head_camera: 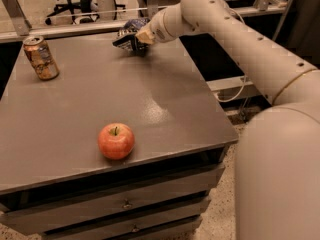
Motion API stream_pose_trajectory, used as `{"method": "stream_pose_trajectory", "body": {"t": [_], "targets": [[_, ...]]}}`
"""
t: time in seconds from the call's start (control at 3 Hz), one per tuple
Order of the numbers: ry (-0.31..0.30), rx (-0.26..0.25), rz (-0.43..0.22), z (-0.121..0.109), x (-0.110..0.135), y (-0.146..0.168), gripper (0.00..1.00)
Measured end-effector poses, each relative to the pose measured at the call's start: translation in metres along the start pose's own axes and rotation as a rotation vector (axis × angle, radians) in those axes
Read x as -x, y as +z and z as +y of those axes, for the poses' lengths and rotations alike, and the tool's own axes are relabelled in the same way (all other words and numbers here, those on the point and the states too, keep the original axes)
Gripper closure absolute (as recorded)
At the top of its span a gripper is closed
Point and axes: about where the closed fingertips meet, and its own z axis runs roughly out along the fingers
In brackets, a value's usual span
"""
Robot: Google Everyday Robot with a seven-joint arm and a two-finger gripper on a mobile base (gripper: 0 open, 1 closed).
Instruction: Move blue chip bag near apple
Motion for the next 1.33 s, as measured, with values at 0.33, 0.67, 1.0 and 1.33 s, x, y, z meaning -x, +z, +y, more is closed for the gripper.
{"method": "stream_pose_trajectory", "body": {"t": [0.33,0.67,1.0,1.33], "targets": [[-0.061,0.079,-0.035,0.031,0.006,-0.039,1.0],[-0.083,0.185,-0.074,0.08,0.004,-0.107,1.0],[-0.082,0.246,-0.091,0.111,-0.003,-0.141,1.0],[-0.103,0.336,-0.101,0.146,-0.023,-0.174,1.0]]}}
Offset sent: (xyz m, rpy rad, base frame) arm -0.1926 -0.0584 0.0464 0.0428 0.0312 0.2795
